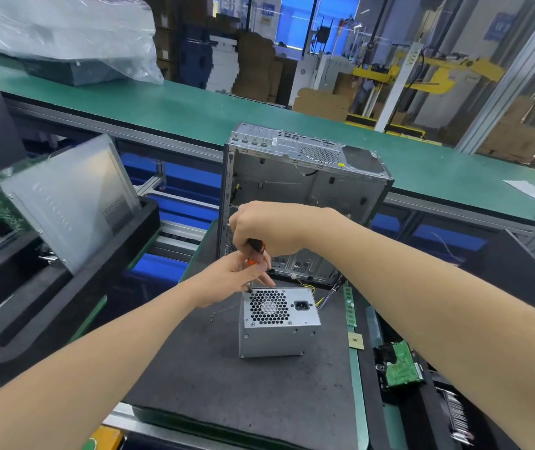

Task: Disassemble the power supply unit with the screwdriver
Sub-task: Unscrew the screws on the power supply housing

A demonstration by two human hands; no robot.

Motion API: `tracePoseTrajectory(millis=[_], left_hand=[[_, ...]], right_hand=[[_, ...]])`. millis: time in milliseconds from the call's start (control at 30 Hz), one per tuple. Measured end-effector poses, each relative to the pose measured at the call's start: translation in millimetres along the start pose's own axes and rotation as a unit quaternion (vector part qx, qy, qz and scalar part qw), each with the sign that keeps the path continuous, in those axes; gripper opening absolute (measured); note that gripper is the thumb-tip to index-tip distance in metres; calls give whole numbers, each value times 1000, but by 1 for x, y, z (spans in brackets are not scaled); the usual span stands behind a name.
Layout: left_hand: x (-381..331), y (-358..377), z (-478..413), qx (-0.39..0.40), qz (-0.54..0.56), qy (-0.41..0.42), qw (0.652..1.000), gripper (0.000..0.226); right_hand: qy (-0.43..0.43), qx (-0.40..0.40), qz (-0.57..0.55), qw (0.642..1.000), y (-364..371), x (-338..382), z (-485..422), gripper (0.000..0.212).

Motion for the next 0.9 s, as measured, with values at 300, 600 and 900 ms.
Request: tracePoseTrajectory(millis=[300,600,900], left_hand=[[4,0,-3,-13,-7,-11,1000,39],[3,-2,-3,-9,-25,7,1000,34],[6,-4,-4,-11,19,-10,1000,40]], right_hand=[[324,-56,-73,942,-3,13,2,73],[232,29,-164,958,-7,3,1,25],[51,21,-73,996,-3,-1,-4,26]])
Point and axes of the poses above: each hand's wrist, its own z-axis away from the middle knuckle, its own y-axis out of the palm, x = y × z, the point moved 1 cm from there along -z, towards the middle knuckle, and after that the axes turned 4 degrees about y, right-handed, at the moved point
